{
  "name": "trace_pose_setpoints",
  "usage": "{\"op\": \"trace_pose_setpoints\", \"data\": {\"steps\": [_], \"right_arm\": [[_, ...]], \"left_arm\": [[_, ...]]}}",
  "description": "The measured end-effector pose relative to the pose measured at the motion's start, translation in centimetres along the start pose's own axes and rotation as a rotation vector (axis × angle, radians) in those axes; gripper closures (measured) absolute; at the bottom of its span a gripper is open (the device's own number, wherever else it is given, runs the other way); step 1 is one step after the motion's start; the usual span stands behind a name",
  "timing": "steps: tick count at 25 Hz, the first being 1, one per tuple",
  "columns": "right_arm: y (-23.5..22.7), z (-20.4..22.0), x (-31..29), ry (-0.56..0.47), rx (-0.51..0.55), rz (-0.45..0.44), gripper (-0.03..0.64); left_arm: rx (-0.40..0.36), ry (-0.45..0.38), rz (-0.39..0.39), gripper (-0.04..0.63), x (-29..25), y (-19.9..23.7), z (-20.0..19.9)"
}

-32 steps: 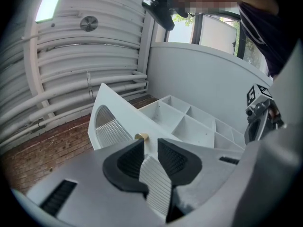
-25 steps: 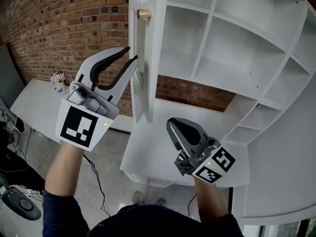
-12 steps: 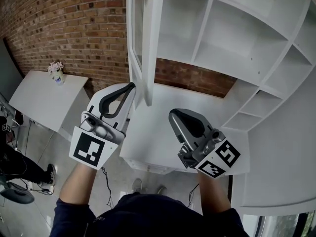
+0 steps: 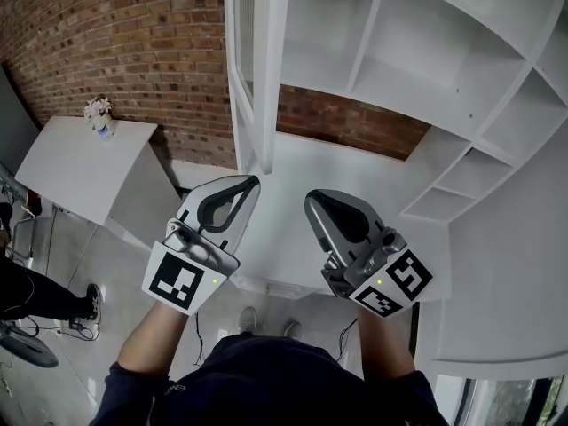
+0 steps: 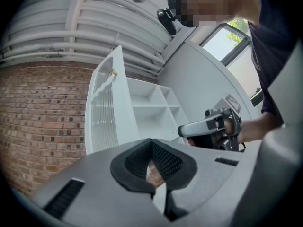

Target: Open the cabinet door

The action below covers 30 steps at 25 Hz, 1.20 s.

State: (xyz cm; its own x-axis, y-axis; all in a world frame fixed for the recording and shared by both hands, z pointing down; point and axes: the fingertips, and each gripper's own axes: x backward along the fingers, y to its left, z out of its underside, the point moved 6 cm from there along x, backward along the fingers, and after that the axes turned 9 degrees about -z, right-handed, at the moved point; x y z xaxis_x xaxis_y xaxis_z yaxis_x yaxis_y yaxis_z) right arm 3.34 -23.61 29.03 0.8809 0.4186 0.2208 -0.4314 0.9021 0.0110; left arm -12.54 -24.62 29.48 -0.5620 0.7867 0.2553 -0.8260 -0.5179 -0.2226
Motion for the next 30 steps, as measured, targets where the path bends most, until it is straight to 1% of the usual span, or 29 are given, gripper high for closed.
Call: {"op": "trace_pose_setpoints", "data": {"steps": [5,11,22,30], "right_arm": [[-0.1,0.3,0.5,0.001,-0.005,0.011,0.591],[-0.4,0.7,1.0,0.004,-0.009,0.025,0.591],[-0.9,1.1,0.8,0.006,-0.011,0.011,0.591],[-1.0,1.4,0.3,0.015,-0.014,-0.004,0.591]], "left_arm": [[0.030,0.016,0.001,0.588,0.1,-0.4,0.9],[0.044,0.030,-0.016,0.588,0.2,-0.1,1.9],[0.047,0.045,-0.050,0.588,0.3,0.9,2.9],[0.056,0.044,-0.055,0.588,0.3,0.9,3.2]]}}
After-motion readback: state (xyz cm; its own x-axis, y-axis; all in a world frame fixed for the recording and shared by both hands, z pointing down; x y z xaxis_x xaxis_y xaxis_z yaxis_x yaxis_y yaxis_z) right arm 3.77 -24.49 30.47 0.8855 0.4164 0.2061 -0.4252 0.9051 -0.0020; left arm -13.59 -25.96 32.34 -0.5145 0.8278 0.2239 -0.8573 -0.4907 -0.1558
